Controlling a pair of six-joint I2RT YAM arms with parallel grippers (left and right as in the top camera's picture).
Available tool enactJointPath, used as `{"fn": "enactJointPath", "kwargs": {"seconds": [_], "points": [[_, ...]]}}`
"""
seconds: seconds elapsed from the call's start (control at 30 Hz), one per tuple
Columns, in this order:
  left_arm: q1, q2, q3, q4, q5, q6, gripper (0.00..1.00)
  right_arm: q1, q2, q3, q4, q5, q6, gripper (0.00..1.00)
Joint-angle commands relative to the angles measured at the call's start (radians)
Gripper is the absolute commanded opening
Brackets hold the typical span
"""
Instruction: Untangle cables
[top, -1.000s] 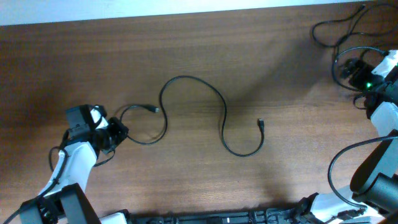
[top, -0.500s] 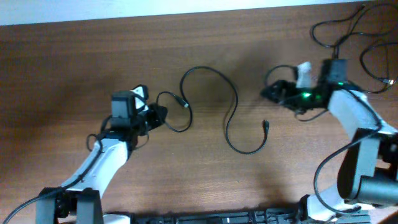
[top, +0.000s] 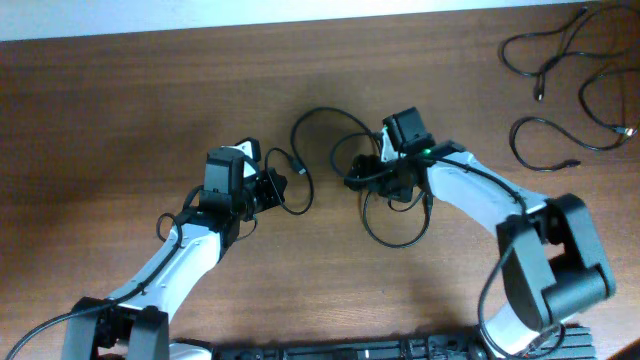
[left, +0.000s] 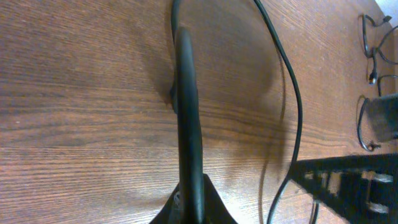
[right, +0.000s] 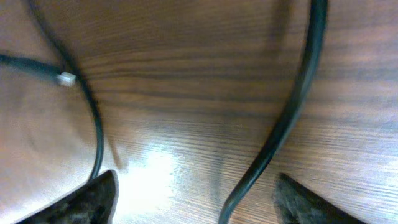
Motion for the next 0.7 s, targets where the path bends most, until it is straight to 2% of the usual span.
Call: {"fn": "enactJointPath", "kwargs": {"seconds": [0.0, 0.03, 0.07, 0.1, 0.17, 0.2, 0.3, 0.47, 0.5, 0.57, 0.6, 0.63, 0.67], "points": [[-0.003, -0.009, -0.003, 0.009, 0.026, -0.01, 0.04, 0.012, 0.045, -0.005, 0.014, -0.041, 0.074, 0.44], [-0.003, -0.009, -0.003, 0.009, 0.025, -0.01, 0.02, 0.013, 0.047, -0.005, 0.039, -0.089, -0.005, 0.35], [-0.003, -0.009, -0.003, 0.01, 0.025, -0.011, 0.0, 0.015, 0.047, -0.005, 0.066, -0.14, -0.117, 0.33], [-0.002, -0.009, -0.003, 0.012, 0.024, -0.02, 0.0, 0.017, 0.047, -0.005, 0.084, -0.183, -0.196, 0.25], [0.0, -0.009, -0.003, 0.014, 0.021, -0.08, 0.0, 0.017, 0.047, -0.005, 0.097, -0.196, -0.216, 0.15], [0.005, -0.009, -0.003, 0.016, 0.021, -0.127, 0.0, 0.017, 0.047, -0.005, 0.101, -0.2, -0.222, 0.06], [0.006, -0.009, -0.003, 0.017, 0.021, -0.294, 0.0, 0.017, 0.047, -0.005, 0.122, -0.331, -0.305, 0.04], [0.006, -0.009, -0.003, 0.017, 0.021, -0.418, 0.0, 0.017, 0.047, -0.006, 0.123, -0.44, -0.583, 0.04], [0.006, -0.009, -0.003, 0.017, 0.021, -0.418, 0.0, 0.017, 0.047, -0.006, 0.122, -0.435, -0.604, 0.07], [0.007, -0.009, -0.003, 0.016, 0.019, -0.417, 0.0, 0.017, 0.047, -0.006, 0.118, -0.392, -0.601, 0.3], [0.006, -0.009, -0.003, 0.014, 0.008, -0.416, 0.0, 0.016, 0.047, -0.006, 0.114, -0.366, -0.566, 0.58], [0.006, -0.009, -0.003, 0.003, -0.003, -0.416, 0.01, 0.015, 0.047, -0.006, 0.104, -0.337, -0.504, 0.65], [0.006, -0.009, -0.003, -0.017, -0.014, -0.416, 0.01, 0.015, 0.047, -0.006, 0.09, -0.296, -0.436, 0.68]]}}
